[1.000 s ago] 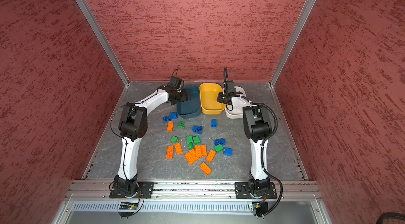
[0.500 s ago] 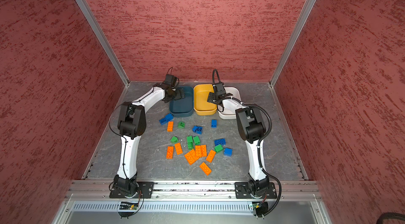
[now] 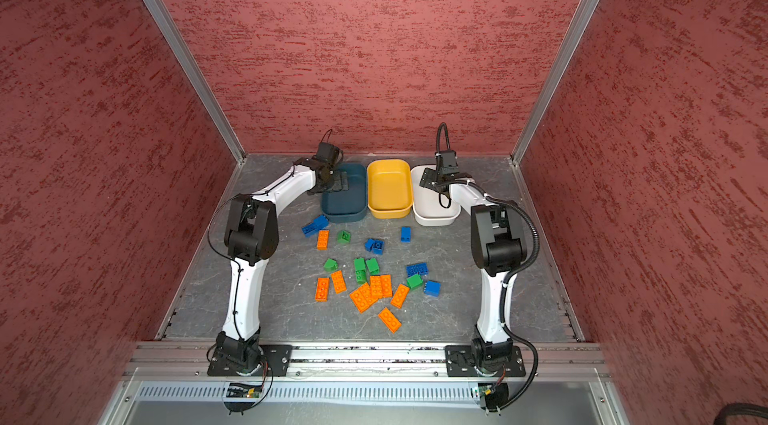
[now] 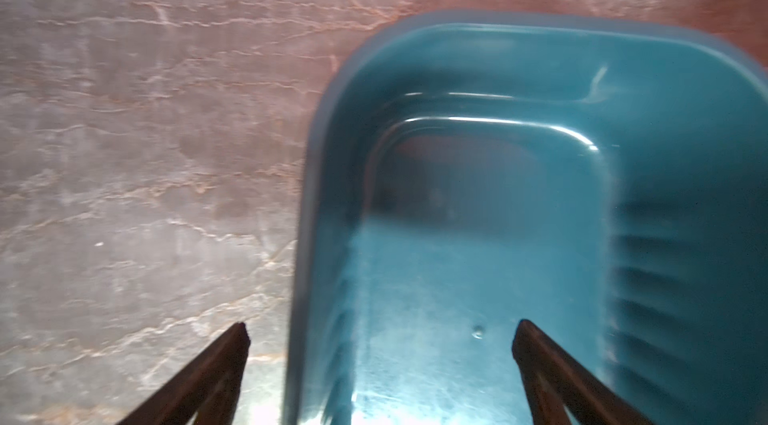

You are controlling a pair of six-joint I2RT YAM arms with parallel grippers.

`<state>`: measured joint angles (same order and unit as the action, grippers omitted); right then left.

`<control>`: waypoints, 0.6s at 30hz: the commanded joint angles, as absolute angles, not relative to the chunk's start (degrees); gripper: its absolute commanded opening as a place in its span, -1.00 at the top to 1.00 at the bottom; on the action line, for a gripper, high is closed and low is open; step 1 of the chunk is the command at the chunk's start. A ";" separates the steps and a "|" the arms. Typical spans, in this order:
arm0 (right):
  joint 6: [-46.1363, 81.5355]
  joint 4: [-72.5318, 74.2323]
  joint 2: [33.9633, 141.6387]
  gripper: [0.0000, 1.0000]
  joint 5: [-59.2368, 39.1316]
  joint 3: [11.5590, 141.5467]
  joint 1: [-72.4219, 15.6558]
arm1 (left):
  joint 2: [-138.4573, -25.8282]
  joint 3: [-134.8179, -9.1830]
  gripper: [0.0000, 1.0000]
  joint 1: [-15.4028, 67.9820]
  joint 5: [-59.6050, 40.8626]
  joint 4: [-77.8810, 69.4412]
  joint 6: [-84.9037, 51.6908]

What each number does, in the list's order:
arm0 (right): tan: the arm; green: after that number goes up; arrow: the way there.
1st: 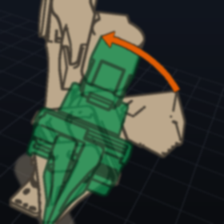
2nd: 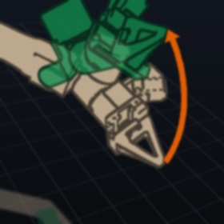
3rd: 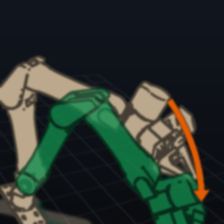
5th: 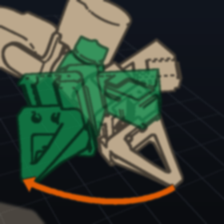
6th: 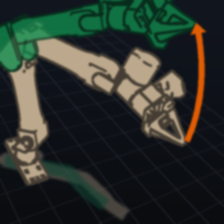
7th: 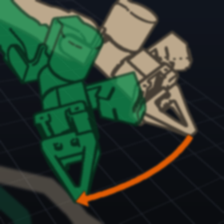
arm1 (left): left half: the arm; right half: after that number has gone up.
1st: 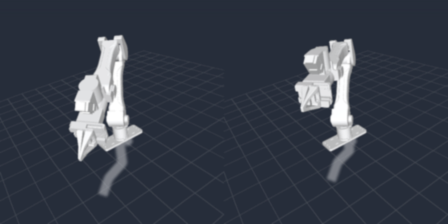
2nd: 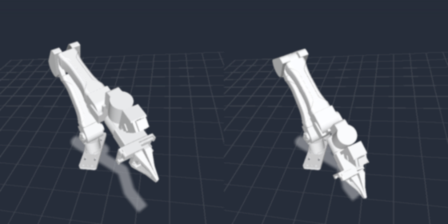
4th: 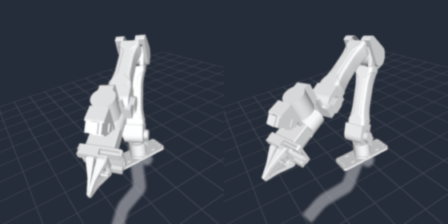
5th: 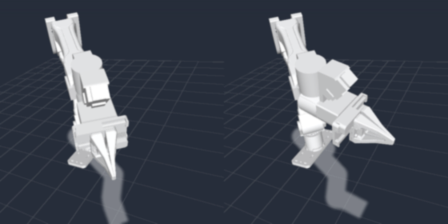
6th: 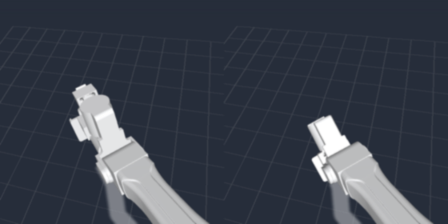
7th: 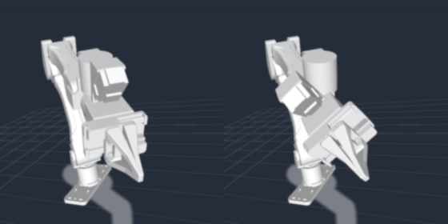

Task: Sort the legos into containers by color

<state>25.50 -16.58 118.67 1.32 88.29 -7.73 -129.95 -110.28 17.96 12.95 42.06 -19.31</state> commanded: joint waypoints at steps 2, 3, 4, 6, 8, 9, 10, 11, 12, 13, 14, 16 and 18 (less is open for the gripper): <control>25.20 -18.09 122.81 -0.62 1.14 93.12 -6.00 | -130.06 -111.75 -0.99 17.25 16.15 43.53 -17.03; 25.14 -18.81 124.40 -0.61 0.84 94.85 -5.71 | -130.49 -112.11 -0.99 17.21 16.91 44.13 -16.76; 25.15 -19.09 125.64 -0.59 0.80 96.22 -5.47 | -131.00 -112.57 -0.99 17.16 17.96 44.82 -16.55; 25.13 -19.00 127.96 -0.58 1.11 98.20 -5.14 | -131.82 -113.17 -0.99 16.92 19.37 45.68 -16.07; 25.70 -19.40 129.86 -0.58 2.42 100.46 -4.93 | -132.56 -113.65 -0.99 16.51 19.84 46.35 -15.55; 26.41 -20.17 130.72 -0.59 3.78 101.80 -4.78 | -132.81 -113.93 -0.99 16.23 20.16 46.71 -15.25; 27.24 -20.91 131.30 -0.60 5.29 102.82 -4.74 | -133.09 -114.12 -0.99 16.01 20.62 46.97 -14.80; 27.88 -21.35 131.52 -0.61 6.58 103.39 -4.67 | -133.28 -114.34 -0.99 15.83 21.34 47.28 -14.40; 28.63 -21.28 131.46 -0.62 7.53 103.52 -4.61 | -133.56 -114.68 -0.99 15.58 22.15 47.67 -13.92; 29.35 -20.83 131.17 -0.62 7.90 103.20 -4.58 | -133.84 -115.16 -0.99 15.27 22.66 48.08 -13.55; 29.92 -20.26 130.93 -0.63 7.59 102.80 -4.65 | -134.14 -115.53 -0.99 15.07 22.51 48.16 -13.25; 30.41 -18.04 130.35 -0.62 4.05 101.77 -4.74 | -134.82 -116.30 -0.99 14.92 21.23 48.09 -12.42; 29.74 -15.18 130.21 -0.62 -2.32 100.65 -4.85 | -136.12 -118.08 -0.99 15.10 19.93 48.11 -11.41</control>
<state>28.36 -18.59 131.70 2.87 101.43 -4.97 -133.91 -115.94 15.16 20.23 47.16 -13.63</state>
